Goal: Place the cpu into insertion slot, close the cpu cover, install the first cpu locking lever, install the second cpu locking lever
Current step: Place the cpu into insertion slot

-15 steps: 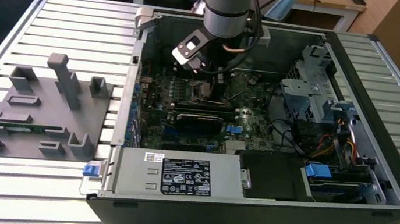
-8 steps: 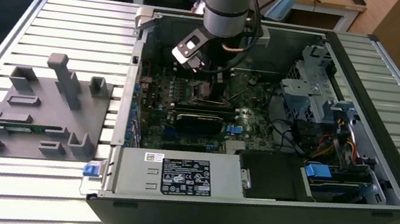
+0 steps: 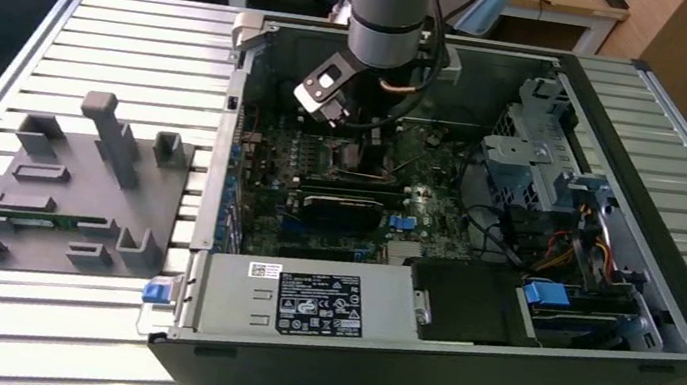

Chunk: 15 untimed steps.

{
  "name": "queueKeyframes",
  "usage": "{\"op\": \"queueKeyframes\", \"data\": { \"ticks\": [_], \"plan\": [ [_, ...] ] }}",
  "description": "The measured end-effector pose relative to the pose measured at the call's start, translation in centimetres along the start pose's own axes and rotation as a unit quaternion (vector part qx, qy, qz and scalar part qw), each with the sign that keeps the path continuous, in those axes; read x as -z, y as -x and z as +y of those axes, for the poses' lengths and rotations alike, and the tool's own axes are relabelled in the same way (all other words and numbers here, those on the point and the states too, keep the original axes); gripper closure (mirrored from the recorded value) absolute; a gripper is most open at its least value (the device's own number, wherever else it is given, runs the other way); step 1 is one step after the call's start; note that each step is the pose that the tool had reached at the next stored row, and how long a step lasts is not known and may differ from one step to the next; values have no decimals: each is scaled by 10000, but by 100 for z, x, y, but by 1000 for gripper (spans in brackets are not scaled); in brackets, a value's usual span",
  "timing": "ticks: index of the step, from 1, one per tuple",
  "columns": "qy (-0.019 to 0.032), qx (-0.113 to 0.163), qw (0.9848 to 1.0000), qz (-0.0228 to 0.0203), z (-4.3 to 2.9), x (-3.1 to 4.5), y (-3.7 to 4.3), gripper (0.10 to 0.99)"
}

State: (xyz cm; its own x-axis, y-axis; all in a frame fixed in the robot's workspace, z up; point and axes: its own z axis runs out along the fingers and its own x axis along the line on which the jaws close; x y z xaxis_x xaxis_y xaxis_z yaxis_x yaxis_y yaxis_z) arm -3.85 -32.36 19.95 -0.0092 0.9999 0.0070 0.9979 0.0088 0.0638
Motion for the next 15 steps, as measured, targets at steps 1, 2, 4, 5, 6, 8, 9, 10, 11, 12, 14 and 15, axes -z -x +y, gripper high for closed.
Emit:
{"op": "queueKeyframes", "data": {
  "ticks": [1, 2, 4, 5, 6, 8, 9, 10, 11, 12, 14, 15],
  "plan": [
    [-1, 0, 10000, 0, -1, -6, 0, 549],
    [-1, -1, 10000, 0, -1, -12, 0, 549],
    [-2, -1, 10000, 0, -2, -23, 0, 549],
    [-3, -1, 10000, 0, -2, -29, 0, 549],
    [-3, -1, 10000, 0, -3, -35, 0, 549],
    [-5, -1, 10000, 0, -3, -48, -1, 549],
    [-7, 0, 10000, -2, -4, -53, -1, 549],
    [-9, 0, 10000, -4, -4, -58, -2, 549],
    [-10, 0, 10000, -4, -5, -62, -2, 549],
    [-10, 0, 10000, -3, -5, -63, -3, 549],
    [-9, -1, 10000, -1, -5, -65, -3, 549],
    [-9, -1, 10000, 0, -5, -65, -4, 549]
  ]
}}
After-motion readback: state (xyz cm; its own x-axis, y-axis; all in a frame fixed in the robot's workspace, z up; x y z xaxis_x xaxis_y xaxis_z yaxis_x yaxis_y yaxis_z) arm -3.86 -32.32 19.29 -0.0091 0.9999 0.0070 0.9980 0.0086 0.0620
